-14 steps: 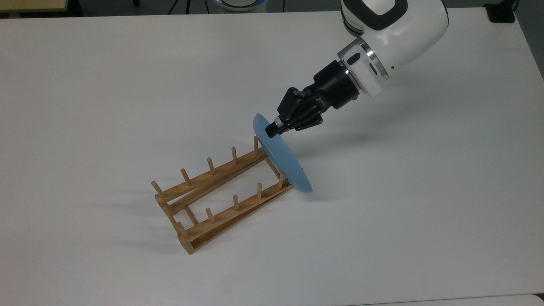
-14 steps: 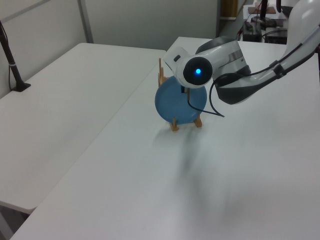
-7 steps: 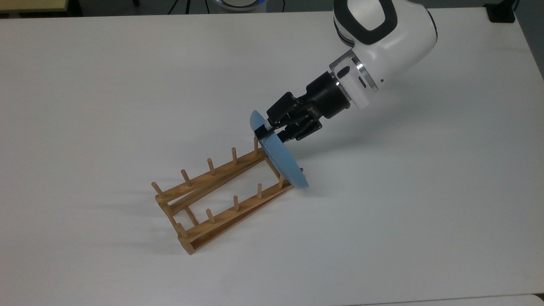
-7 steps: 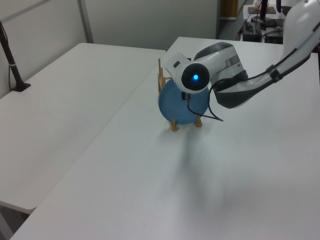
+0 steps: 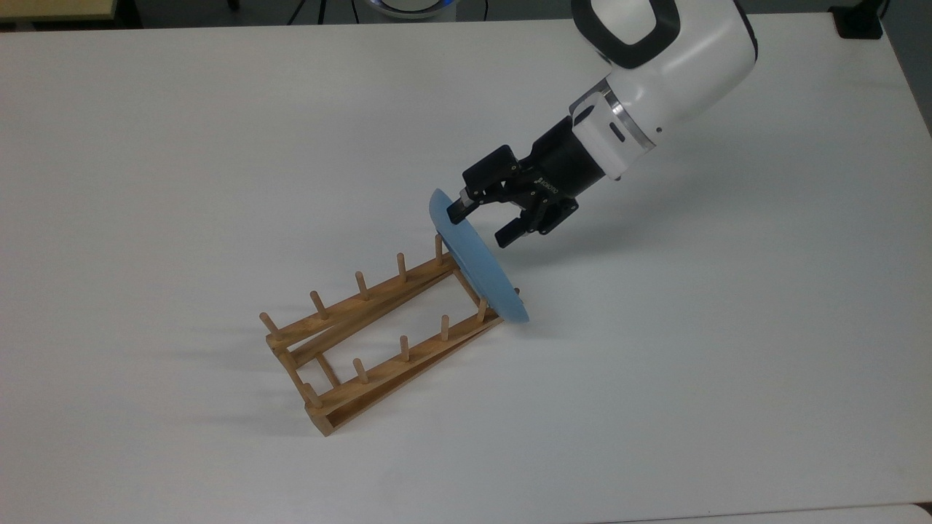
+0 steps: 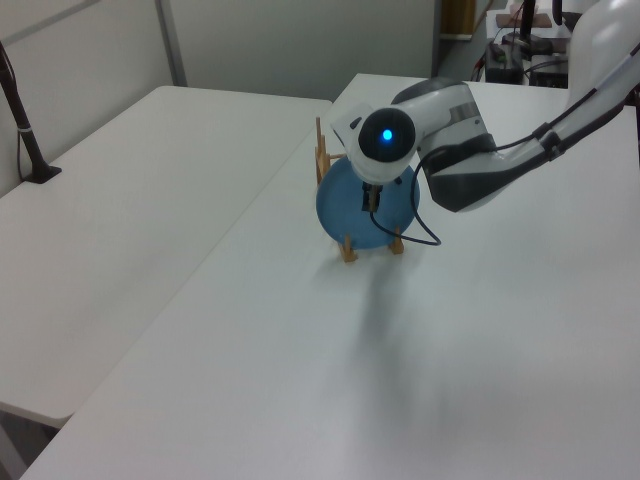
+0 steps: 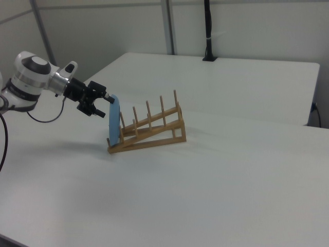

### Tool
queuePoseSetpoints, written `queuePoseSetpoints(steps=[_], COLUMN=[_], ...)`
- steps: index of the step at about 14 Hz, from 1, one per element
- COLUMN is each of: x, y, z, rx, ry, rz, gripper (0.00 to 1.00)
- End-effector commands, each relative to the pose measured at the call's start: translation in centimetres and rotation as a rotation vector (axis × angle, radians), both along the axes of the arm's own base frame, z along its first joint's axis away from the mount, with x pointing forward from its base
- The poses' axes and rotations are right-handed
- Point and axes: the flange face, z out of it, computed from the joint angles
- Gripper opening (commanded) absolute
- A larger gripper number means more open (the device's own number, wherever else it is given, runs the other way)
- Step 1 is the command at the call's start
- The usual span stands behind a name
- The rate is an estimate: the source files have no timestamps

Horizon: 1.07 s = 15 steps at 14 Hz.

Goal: Place plate in plate rack
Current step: 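Open the gripper and release the plate in the rack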

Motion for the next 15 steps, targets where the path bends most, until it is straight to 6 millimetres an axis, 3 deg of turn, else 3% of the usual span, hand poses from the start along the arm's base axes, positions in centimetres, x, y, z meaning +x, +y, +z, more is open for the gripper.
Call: queuePoseSetpoints(steps=[1,5,7,11,15], x=[-0.4,-1.0,-1.0,1.0,1.6], y=[1.0,2.3,2.2,-2.9,-4.8], z=[2.9,5.3,4.9,4.8,5.0], rx=[0.187,0.424,0.415,0.344,0.318], ry=[-0.012,0.031,0.042,0.014,0.034], rz=[-0.049,-0.136,-0.13,-0.156,-0.146], gripper=[1.0,1.0,1.0,1.0,1.0])
